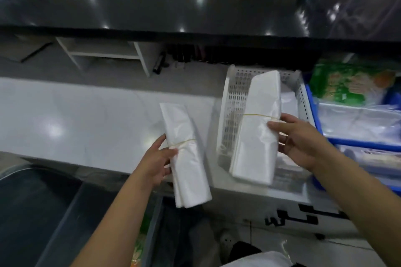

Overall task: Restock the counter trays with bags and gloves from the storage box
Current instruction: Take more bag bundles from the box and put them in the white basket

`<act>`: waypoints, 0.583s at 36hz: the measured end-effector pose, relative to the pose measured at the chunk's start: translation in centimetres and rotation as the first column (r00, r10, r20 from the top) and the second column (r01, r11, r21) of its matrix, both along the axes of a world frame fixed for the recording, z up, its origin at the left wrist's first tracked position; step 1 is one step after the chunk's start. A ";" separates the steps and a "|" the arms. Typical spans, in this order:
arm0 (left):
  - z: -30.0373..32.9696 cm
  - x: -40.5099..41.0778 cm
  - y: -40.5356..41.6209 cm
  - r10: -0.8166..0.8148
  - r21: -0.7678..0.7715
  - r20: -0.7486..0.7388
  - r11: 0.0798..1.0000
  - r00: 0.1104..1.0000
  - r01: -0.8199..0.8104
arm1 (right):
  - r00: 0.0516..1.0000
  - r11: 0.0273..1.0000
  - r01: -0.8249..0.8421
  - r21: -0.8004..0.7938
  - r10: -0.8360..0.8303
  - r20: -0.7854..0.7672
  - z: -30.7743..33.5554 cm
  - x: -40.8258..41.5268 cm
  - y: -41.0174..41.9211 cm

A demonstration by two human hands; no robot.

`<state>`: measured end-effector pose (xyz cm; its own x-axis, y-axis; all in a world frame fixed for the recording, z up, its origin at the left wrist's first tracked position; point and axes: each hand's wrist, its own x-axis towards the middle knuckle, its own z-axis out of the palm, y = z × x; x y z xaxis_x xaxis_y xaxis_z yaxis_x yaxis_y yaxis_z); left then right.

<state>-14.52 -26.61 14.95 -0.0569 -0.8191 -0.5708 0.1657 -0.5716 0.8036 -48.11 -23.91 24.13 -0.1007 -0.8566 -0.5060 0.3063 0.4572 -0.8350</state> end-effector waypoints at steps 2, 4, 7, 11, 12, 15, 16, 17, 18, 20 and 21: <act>-0.4 -1.2 -1.7 -0.029 0.019 0.024 0.999 0.999 0.028 | 0.999 1.000 -0.025 0.004 0.025 -0.029 -0.8 -1.3 -2.8; -0.5 -2.2 -2.9 -0.039 0.045 0.073 0.998 0.997 0.035 | 0.997 0.998 -0.059 0.004 0.059 -0.049 -1.4 -1.8 -5.4; -0.3 -3.3 -3.8 -0.023 0.075 0.142 0.997 0.990 0.012 | 0.991 0.997 -0.082 -0.005 0.081 -0.110 -2.7 -1.5 -8.8; 0.0 -4.2 -4.2 -0.017 0.078 0.236 0.997 0.972 -0.002 | 0.716 0.956 -0.275 0.103 0.275 -0.642 -5.8 -1.1 -10.6; 0.1 -4.3 -4.1 -0.020 0.083 0.274 0.997 0.962 -0.003 | 0.625 0.937 -0.322 0.135 0.318 -0.713 -6.3 -1.0 -10.6; 0.5 -4.6 -4.0 -0.062 0.099 0.353 0.995 0.934 0.029 | 0.557 0.920 -0.365 0.146 0.341 -0.757 -7.3 -0.7 -10.5; 0.7 -4.7 -4.0 -0.084 0.106 0.373 0.993 0.924 0.047 | 0.572 0.923 -0.362 0.135 0.334 -0.749 -7.5 -0.6 -10.6; 0.9 -4.8 -4.0 -0.101 0.113 0.391 0.992 0.915 0.061 | 0.590 0.923 -0.364 0.124 0.331 -0.736 -7.5 -0.5 -10.7; 1.0 -4.8 -4.0 -0.112 0.121 0.403 0.990 0.908 0.068 | 0.593 0.921 -0.373 0.113 0.330 -0.734 -7.5 -0.3 -10.8; 1.0 -4.8 -4.1 -0.124 0.132 0.410 0.988 0.904 0.076 | 0.580 0.913 -0.393 0.106 0.336 -0.742 -7.5 -0.1 -11.1; 1.0 -4.8 -4.2 -0.134 0.135 0.404 0.987 0.905 0.085 | 0.571 0.908 -0.406 0.104 0.341 -0.746 -7.6 -0.1 -11.2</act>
<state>-19.28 -30.78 15.98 0.1166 -0.7509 -0.6501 -0.2342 -0.6569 0.7167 -48.19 -35.10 16.54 -0.0703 -0.9354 -0.3466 -0.6060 0.3161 -0.7299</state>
